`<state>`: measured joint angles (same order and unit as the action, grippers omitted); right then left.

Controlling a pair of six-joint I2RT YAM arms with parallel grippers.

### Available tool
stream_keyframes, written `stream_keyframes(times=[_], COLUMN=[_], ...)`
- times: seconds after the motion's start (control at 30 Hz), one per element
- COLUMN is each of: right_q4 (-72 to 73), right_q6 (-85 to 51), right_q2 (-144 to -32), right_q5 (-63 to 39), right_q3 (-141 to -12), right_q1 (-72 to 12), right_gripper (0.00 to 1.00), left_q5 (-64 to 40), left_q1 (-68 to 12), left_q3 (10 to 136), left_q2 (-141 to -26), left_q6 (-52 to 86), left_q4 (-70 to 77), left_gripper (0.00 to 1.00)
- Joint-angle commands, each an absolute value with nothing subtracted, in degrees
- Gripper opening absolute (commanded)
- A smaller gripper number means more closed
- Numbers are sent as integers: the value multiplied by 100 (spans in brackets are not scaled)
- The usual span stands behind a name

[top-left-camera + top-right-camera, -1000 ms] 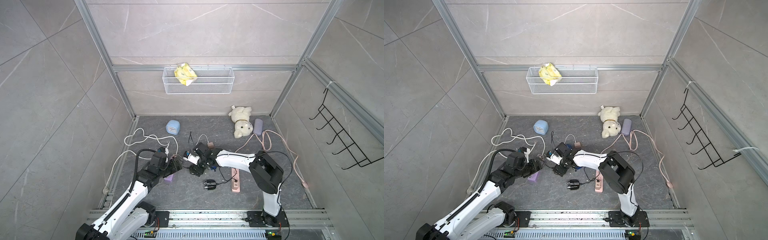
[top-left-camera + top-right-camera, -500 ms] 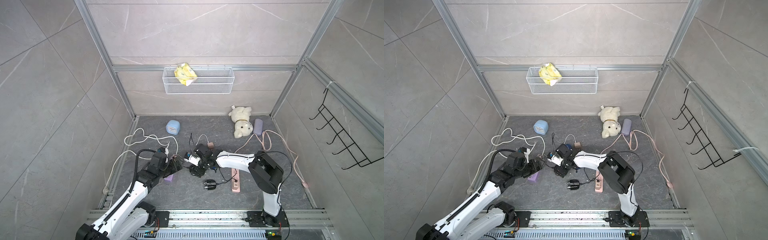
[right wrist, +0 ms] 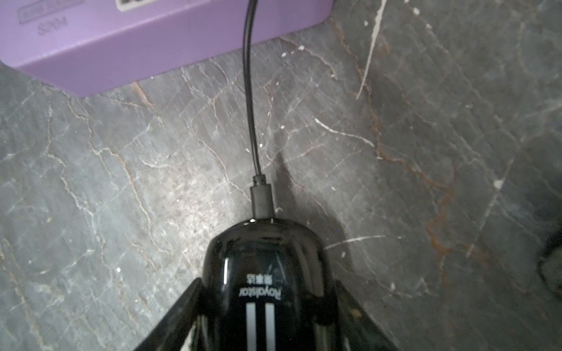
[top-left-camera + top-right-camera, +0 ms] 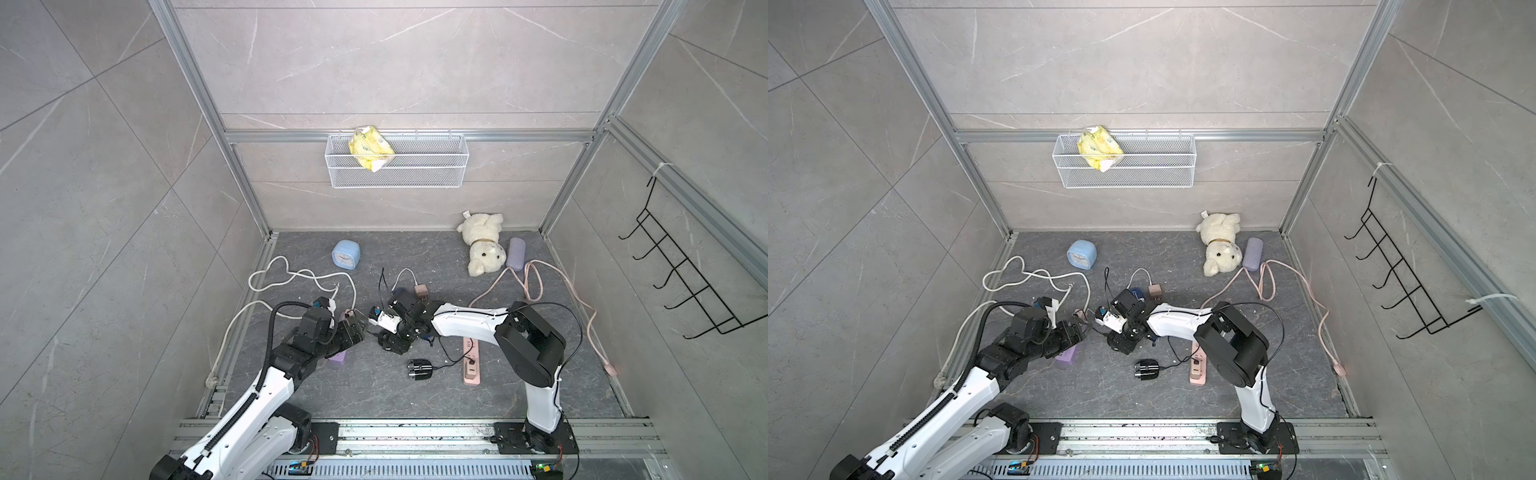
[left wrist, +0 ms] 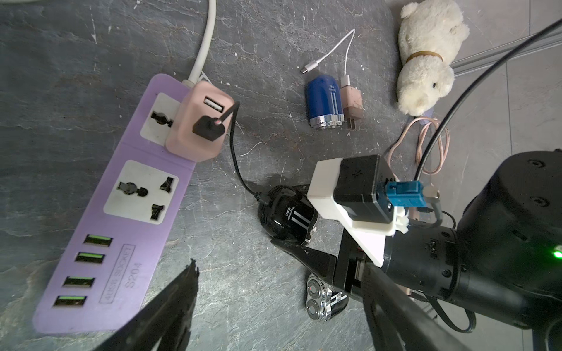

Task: Unplug the electric shaver
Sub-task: Pick up the electric shaver from the center of the board.

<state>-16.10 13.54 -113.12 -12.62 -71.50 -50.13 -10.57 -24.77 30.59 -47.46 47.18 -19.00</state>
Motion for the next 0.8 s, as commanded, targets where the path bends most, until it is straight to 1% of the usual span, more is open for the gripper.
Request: stream_keyframes(times=[0.0, 0.23, 0.4, 0.57, 0.63, 0.77], right_q4=[-1466, -1020, -964, -833, -809, -746], right_q6=[1158, 830, 710, 574, 546, 506], right_q2=[-11001, -10254, -9918, -9870, -9882, -9822], right_q5=[-1446, -1590, -1467, -1448, -1415, -1326], right_q3=[-6866, -6450, -6354, -6324, -6311, -6258], right_q1=[-5075, -5167, -5277, -5351, -5408, -5499], right_gripper=[52, 45, 45, 45, 45, 45], left_q5=[-1028, -1106, -1224, -1046, -1064, -1096], left_q1=[-2495, -2531, -2671, -2938, -2977, -3005], left_q3=[3028, 2952, 2885, 2882, 2820, 2706], left_q2=[-4580, -4755, -5096, -5431, -5516, -5679], left_q6=[4833, 5023, 5212, 5378, 5472, 5649], left_q4=[-1885, -1629, -1105, -765, -529, -132], left_gripper=[86, 86, 86, 86, 85, 78])
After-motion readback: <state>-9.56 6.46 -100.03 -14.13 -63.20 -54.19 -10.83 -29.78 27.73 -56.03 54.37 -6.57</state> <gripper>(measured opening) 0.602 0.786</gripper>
